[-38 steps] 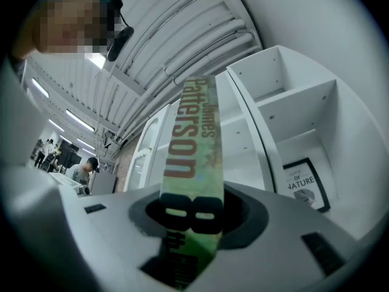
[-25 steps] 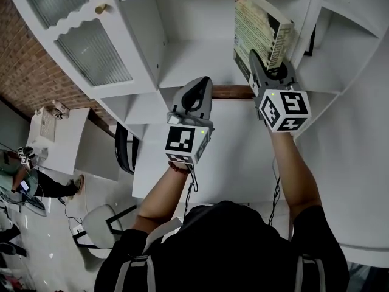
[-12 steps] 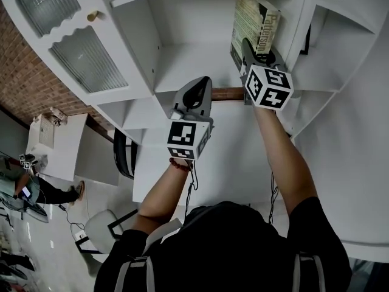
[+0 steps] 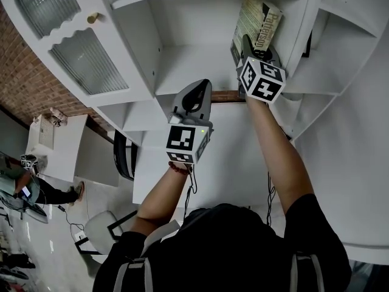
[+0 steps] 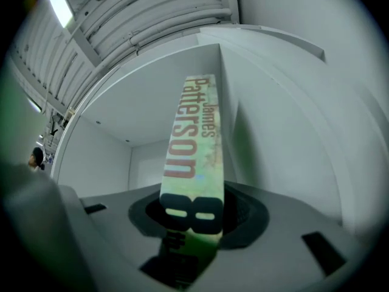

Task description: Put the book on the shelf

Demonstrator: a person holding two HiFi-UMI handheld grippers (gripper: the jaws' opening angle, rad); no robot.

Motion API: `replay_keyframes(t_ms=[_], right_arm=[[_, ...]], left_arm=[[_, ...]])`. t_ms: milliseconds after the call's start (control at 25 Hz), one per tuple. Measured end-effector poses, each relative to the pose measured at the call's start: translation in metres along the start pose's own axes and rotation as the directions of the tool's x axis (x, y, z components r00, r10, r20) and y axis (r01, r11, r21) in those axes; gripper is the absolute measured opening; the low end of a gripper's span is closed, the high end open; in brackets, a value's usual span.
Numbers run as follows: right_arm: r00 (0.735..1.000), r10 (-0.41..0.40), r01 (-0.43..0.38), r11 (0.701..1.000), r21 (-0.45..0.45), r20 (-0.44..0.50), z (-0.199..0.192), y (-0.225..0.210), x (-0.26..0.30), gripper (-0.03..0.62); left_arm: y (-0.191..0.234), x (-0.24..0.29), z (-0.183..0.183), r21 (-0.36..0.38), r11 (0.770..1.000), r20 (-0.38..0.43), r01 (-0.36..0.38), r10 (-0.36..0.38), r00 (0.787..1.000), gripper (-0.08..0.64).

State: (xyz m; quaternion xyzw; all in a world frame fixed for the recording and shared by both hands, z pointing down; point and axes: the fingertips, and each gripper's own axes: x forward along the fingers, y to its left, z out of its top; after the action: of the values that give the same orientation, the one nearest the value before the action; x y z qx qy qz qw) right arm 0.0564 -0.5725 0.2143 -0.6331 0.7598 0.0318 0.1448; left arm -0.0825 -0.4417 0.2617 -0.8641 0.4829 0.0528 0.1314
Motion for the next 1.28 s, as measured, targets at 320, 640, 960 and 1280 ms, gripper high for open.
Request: replay_keyframes(t_ms=[320, 640, 960, 1280], right_arm=[[0.999, -0.044, 0.044, 0.998, 0.053, -0.005, -0.004, -0.011, 0.012, 0.167], [1.0, -0.012, 0.011, 0.999, -0.03, -0.024, -0.006, -0.003, 0.003, 0.197], [0.999, 0.026, -0.03, 0.997, -0.076, -0.046, -0.009, 0.0, -0.017, 0.23], [1.0, 0.011, -0.013, 0.995, -0.097, -0.023, -0.007, -0.001, -0.044, 0.23]], left_arm=[[0.004, -0.004, -0.006, 0.005, 1.0, -0.019, -0.012, 0.012, 1.0, 0.018], [-0.003, -0.002, -0.01, -0.01, 1.0, -0.033, -0.005, 0.005, 0.999, 0.018], [-0.022, 0.003, -0.012, -0.011, 1.0, -0.04, 0.018, -0.018, 0.999, 0.018], [-0.031, -0.008, -0.007, -0.013, 1.0, -0.035, 0.009, -0.009, 0.999, 0.018]])
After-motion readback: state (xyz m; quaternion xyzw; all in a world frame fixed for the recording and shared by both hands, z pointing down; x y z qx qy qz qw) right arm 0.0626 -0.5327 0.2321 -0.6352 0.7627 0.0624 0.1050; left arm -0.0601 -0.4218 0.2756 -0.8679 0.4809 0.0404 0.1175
